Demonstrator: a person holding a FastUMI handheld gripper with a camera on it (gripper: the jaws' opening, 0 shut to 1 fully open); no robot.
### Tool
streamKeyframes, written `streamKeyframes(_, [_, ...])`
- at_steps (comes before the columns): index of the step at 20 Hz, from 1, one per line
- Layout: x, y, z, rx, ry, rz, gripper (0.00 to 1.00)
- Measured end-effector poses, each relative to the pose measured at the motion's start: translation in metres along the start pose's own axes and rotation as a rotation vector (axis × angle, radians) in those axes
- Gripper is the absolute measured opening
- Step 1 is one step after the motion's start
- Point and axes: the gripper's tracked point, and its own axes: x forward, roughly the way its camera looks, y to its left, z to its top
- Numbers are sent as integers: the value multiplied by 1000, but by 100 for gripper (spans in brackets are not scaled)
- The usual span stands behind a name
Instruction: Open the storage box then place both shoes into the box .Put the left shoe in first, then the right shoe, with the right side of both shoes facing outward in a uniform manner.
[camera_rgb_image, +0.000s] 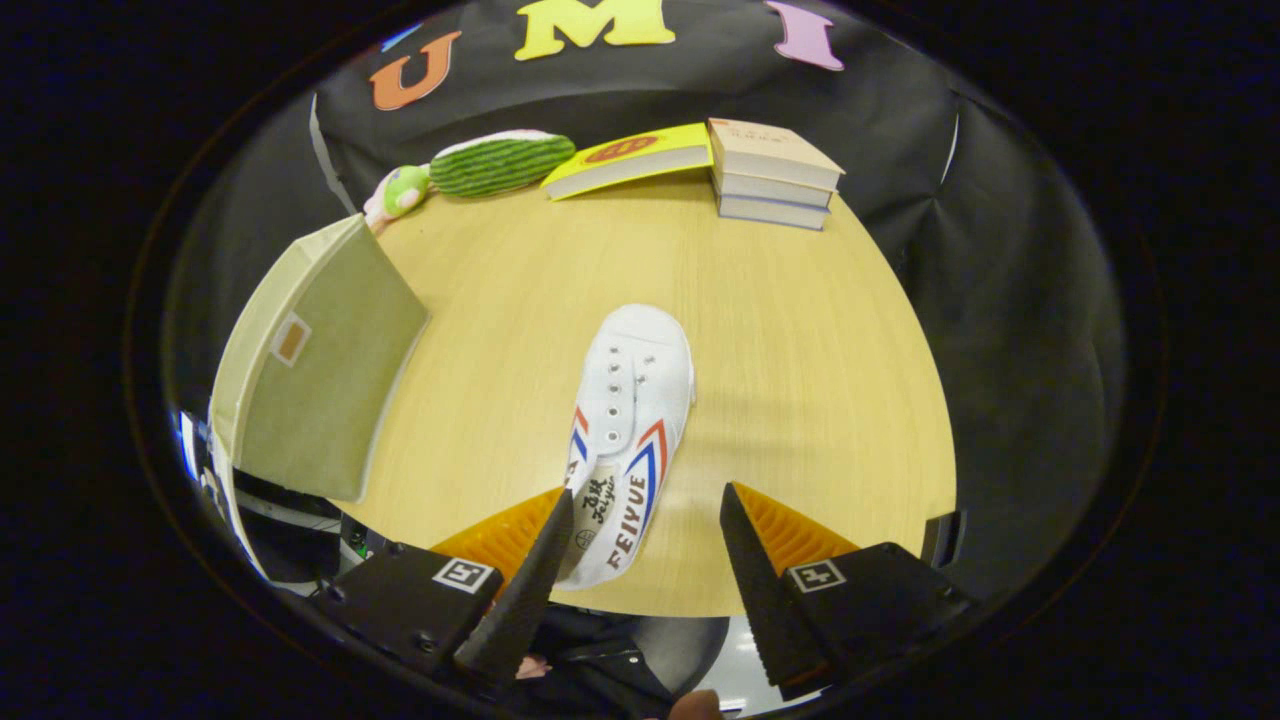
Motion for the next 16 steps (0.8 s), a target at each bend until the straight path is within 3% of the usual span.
streamKeyframes(11, [59,4,-12,114,145,137,90])
streamKeyframes(13, [59,9,-12,137,150,159,85])
streamKeyframes(16, [65,17,-15,196,146,196,59])
